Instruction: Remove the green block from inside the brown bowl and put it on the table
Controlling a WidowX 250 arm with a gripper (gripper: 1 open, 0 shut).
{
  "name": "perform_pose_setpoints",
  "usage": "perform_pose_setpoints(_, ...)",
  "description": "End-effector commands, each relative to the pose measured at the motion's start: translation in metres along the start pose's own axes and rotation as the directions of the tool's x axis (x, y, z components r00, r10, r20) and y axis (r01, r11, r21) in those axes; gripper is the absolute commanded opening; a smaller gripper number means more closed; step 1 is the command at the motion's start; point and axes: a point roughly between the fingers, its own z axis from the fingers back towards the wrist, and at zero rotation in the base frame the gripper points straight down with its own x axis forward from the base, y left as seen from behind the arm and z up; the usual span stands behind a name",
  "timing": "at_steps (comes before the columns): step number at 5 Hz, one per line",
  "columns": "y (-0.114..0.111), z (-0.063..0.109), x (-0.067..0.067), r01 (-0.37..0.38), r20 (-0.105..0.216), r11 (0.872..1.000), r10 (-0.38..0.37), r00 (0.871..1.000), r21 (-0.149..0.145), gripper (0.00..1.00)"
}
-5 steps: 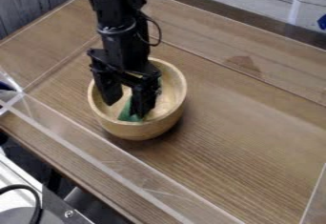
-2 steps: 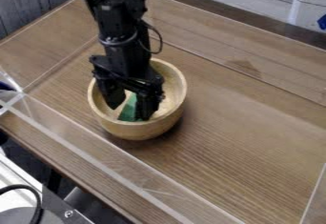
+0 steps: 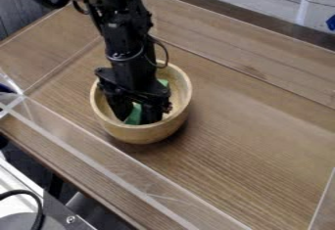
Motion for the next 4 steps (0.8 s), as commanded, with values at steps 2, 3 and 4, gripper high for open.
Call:
perform_pose_setpoints(2, -0.003, 0.023, 0.006, -0.033, 0.046, 0.999, 0.032, 0.998, 0.013, 0.0)
perform_pose_setpoints(3, -0.004, 0.029, 0.007, -0.053, 0.032, 0.998, 0.053, 0.998, 0.023, 0.0)
perform_pose_setpoints(4, -0.005, 0.035, 0.007, -0.073, 0.018, 0.997, 0.072, 0.997, 0.033, 0.0)
